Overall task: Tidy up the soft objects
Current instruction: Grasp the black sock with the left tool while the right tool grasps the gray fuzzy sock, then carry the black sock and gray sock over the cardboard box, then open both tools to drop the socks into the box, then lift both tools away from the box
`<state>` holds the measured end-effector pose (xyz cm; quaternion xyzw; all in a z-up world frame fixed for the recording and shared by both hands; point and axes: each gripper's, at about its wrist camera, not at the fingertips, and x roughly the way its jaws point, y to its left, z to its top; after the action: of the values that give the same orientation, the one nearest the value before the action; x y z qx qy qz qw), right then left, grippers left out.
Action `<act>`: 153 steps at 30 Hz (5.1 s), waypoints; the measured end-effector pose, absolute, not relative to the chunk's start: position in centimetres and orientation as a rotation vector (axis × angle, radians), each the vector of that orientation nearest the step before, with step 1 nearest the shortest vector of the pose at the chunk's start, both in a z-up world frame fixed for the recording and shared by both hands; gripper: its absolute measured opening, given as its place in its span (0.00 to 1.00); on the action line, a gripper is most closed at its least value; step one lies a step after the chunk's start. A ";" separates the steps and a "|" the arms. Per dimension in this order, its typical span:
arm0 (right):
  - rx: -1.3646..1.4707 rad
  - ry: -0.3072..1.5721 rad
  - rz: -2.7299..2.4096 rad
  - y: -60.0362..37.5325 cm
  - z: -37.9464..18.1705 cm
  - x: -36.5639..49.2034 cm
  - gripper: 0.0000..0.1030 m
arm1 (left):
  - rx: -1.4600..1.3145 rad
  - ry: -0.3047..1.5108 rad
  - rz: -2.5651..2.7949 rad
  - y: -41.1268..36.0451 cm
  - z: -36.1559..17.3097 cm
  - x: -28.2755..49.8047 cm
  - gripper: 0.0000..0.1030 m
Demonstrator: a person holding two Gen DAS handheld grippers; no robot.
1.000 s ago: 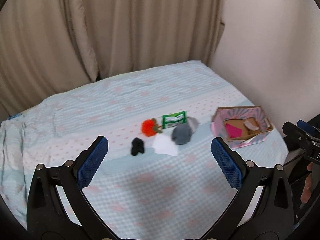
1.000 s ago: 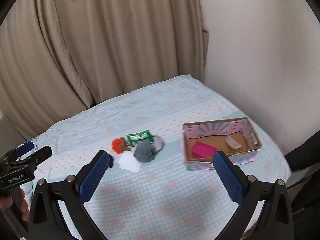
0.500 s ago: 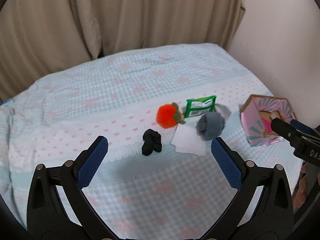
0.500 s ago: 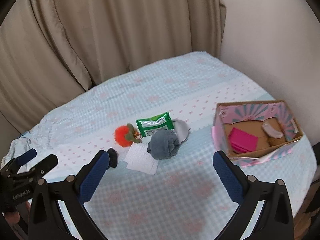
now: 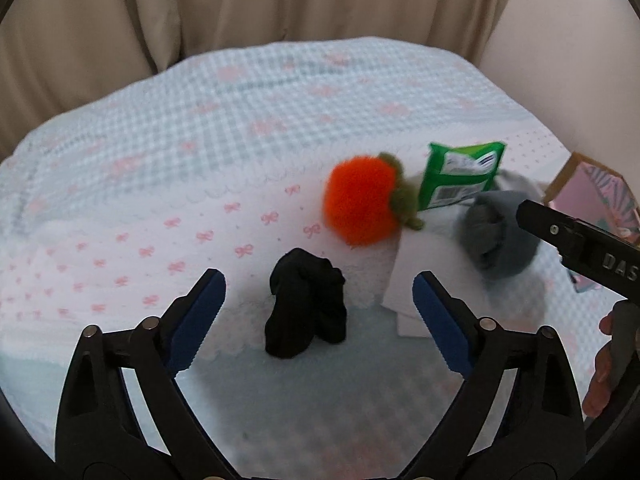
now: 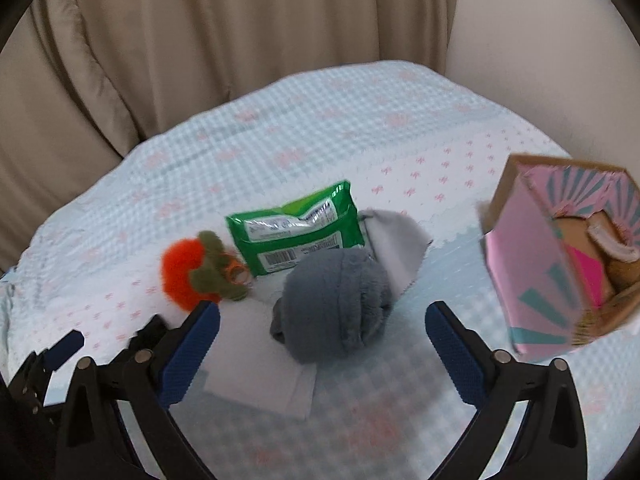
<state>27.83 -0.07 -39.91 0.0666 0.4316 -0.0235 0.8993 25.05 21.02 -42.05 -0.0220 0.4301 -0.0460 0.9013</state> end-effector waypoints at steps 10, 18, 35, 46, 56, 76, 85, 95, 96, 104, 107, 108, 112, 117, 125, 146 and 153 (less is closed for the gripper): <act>0.177 0.934 -0.096 -0.1 -45.0 30.7 0.69 | -0.022 0.941 -0.084 20.3 -46.7 27.2 0.57; 0.170 0.934 -0.085 0.5 -45.0 30.7 0.48 | -0.015 0.966 -0.080 20.6 -47.0 27.7 0.22; 0.187 0.887 -0.050 -0.2 -40.3 28.5 0.35 | -0.068 0.917 -0.069 21.8 -41.0 25.7 0.17; 0.183 0.845 -0.043 -1.9 -30.4 23.6 0.35 | -0.087 0.839 -0.035 21.4 -28.1 21.9 0.17; 0.202 0.739 -0.058 -8.0 -18.0 17.6 0.35 | -0.073 0.751 -0.098 15.4 -16.0 18.5 0.17; 0.163 0.806 -0.078 -29.9 -14.3 16.2 0.35 | -0.058 0.849 -0.221 -9.3 -14.1 20.0 0.17; 0.125 0.912 -0.026 -37.9 -19.2 20.7 0.35 | -0.030 0.981 -0.257 -20.3 -21.0 24.3 0.17; 0.228 1.119 0.077 -42.3 -27.0 28.2 0.35 | 0.018 1.198 -0.261 -26.2 -30.5 30.1 0.17; 0.240 1.146 0.087 -42.4 -27.7 28.7 0.35 | 0.018 1.220 -0.264 -26.4 -31.3 30.4 0.17; 0.360 1.342 0.106 -43.3 -33.3 33.4 0.35 | 0.095 1.366 -0.225 -28.2 -36.0 32.2 0.17; 0.383 1.384 0.111 -43.5 -34.2 34.3 0.36 | 0.111 1.370 -0.223 -28.6 -35.8 32.7 0.20; 0.395 1.394 0.110 -43.7 -34.5 34.5 0.38 | 0.122 1.369 -0.225 -28.8 -35.7 32.7 0.30; 0.460 1.436 0.140 -43.8 -35.3 35.3 0.62 | 0.147 1.340 -0.234 -29.1 -34.8 32.2 1.00; 0.461 1.361 0.138 -43.8 -34.7 35.2 1.00 | 0.149 1.362 -0.237 -28.5 -34.2 31.8 1.00; 0.438 1.307 0.101 -44.1 -32.8 33.8 1.00 | 0.139 1.366 -0.231 -27.3 -32.9 30.1 1.00; 0.234 0.985 0.008 -35.8 -14.2 23.2 1.00 | 0.142 1.078 -0.284 -17.6 -15.9 21.5 1.00; 0.127 0.862 0.012 -28.7 -9.6 17.6 1.00 | 0.056 0.965 -0.260 -9.6 -10.8 17.2 1.00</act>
<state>17.62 -28.66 -9.62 0.0613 0.4174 0.0060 0.9066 17.19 -9.59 -10.79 0.0269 0.4626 -0.1248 0.8773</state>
